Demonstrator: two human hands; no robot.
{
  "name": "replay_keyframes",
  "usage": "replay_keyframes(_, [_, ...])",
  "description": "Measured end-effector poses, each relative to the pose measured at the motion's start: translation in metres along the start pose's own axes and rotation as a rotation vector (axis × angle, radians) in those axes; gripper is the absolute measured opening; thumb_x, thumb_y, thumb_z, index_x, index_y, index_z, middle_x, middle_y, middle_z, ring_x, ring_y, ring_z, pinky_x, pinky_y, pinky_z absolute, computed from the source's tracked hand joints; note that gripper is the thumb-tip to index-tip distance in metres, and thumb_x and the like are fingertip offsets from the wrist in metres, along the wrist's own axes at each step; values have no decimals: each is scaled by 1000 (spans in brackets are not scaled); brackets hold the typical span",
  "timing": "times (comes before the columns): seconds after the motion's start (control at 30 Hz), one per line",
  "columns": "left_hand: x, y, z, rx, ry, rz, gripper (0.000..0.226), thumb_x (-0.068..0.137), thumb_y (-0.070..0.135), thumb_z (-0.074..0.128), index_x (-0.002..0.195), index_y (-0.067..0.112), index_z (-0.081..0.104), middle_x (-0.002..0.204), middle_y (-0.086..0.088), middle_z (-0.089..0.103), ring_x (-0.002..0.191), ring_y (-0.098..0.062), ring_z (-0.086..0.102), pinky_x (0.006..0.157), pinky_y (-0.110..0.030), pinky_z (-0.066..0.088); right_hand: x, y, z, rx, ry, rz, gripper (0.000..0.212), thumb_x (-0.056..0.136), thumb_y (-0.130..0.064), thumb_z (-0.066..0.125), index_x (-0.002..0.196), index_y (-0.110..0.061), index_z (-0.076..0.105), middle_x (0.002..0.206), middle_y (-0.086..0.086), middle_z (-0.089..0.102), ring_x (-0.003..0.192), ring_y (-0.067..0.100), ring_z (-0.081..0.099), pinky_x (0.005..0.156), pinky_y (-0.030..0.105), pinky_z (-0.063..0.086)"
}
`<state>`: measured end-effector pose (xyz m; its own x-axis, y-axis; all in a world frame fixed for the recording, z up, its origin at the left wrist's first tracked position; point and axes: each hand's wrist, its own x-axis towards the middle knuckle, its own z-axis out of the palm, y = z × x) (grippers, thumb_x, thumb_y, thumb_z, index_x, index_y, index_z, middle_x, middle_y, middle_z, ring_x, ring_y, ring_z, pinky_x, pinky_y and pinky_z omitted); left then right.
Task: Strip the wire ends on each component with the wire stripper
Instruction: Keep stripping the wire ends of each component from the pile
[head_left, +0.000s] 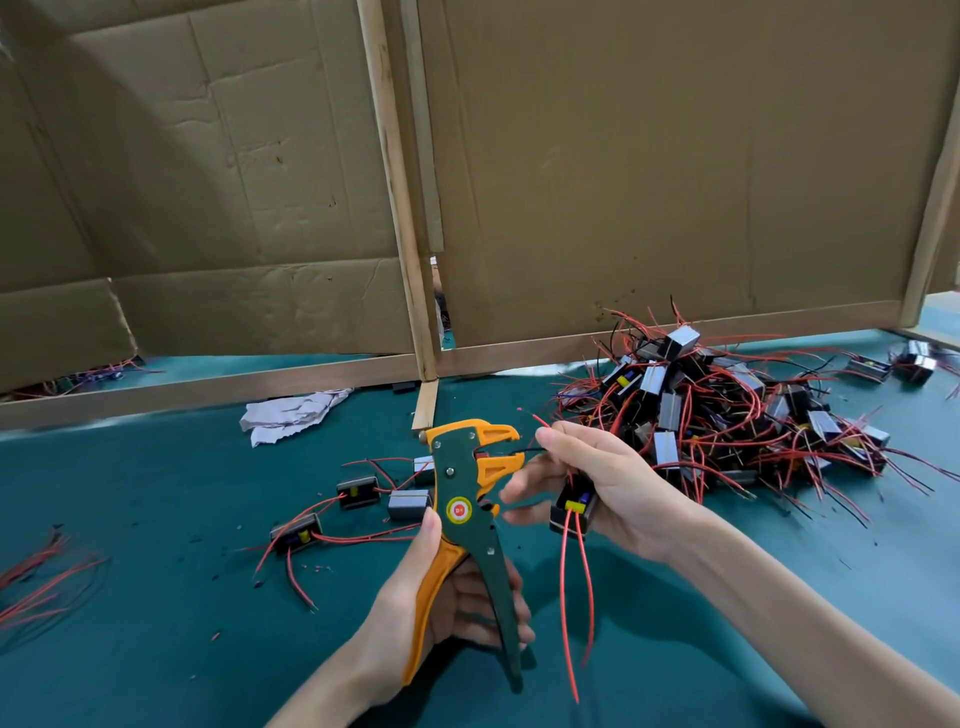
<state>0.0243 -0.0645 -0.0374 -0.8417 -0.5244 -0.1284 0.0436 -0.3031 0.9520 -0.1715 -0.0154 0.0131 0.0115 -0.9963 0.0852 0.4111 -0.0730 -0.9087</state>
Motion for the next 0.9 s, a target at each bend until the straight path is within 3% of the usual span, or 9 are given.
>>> replay_keyframes(0.07, [-1, 1, 1, 27, 6, 4, 88, 74, 73, 27, 88, -2, 69, 86, -28, 65, 79, -41, 67, 73, -41, 54, -1, 0, 1, -9, -8, 2, 21, 92, -20, 51, 78, -10, 40, 74, 26, 67, 71, 32, 70, 68, 46, 58])
replay_keyframes(0.17, [-1, 1, 3, 59, 13, 15, 90, 64, 83, 48, 86, -2, 68, 84, -28, 64, 76, -39, 66, 70, -39, 54, -2, 1, 2, 1, -10, 4, 20, 92, -19, 51, 77, -9, 41, 73, 26, 66, 70, 32, 69, 67, 45, 59])
replay_keyframes(0.33, [-3, -3, 0, 50, 55, 24, 85, 69, 78, 31, 75, 2, 69, 73, -26, 62, 63, -36, 64, 62, -36, 52, -1, 1, 1, 28, -19, 1, 27, 95, -18, 50, 70, -10, 42, 74, 27, 66, 73, 34, 69, 69, 46, 58])
replay_keyframes(0.43, [-3, -7, 1, 70, 122, 40, 86, 62, 83, 35, 70, 4, 68, 67, -23, 59, 55, -33, 61, 56, -34, 51, 0, 1, 1, 37, -31, 7, 22, 92, -19, 53, 77, -9, 42, 75, 27, 66, 73, 34, 69, 69, 45, 58])
replay_keyframes(0.57, [-2, -14, 7, 42, 282, 69, 85, 52, 91, 38, 57, 9, 60, 55, -12, 47, 41, -22, 45, 44, -25, 37, 1, 4, 1, 34, -48, 13, 24, 96, -19, 50, 76, -12, 38, 72, 26, 66, 74, 34, 69, 72, 46, 58])
replay_keyframes(0.63, [-1, -13, 8, 16, 253, 79, 85, 64, 88, 40, 66, 6, 63, 60, -17, 53, 47, -26, 53, 48, -28, 43, 0, 4, 2, 30, -52, 12, 24, 96, -20, 49, 76, -13, 37, 72, 25, 66, 73, 33, 68, 71, 47, 58])
replay_keyframes(0.7, [-1, -6, 8, -10, 164, 105, 85, 77, 79, 34, 80, 1, 68, 78, -27, 63, 68, -37, 65, 59, -35, 52, -1, 2, 1, 24, -38, -2, 22, 94, -21, 51, 79, -14, 37, 70, 24, 66, 71, 32, 68, 69, 46, 58])
replay_keyframes(0.77, [-1, -2, 8, -25, 132, 105, 87, 77, 76, 30, 88, -1, 69, 88, -31, 64, 80, -43, 67, 64, -37, 54, -1, -1, 1, 20, -23, -19, 21, 92, -22, 52, 79, -14, 37, 69, 23, 65, 69, 32, 68, 66, 44, 58])
replay_keyframes(0.9, [1, -4, 4, -76, 180, 155, 88, 79, 70, 24, 97, -8, 62, 88, -31, 64, 81, -43, 66, 66, -41, 55, -2, -2, 1, -3, -8, -42, 19, 93, -22, 51, 83, -13, 38, 67, 23, 64, 65, 30, 67, 64, 43, 58])
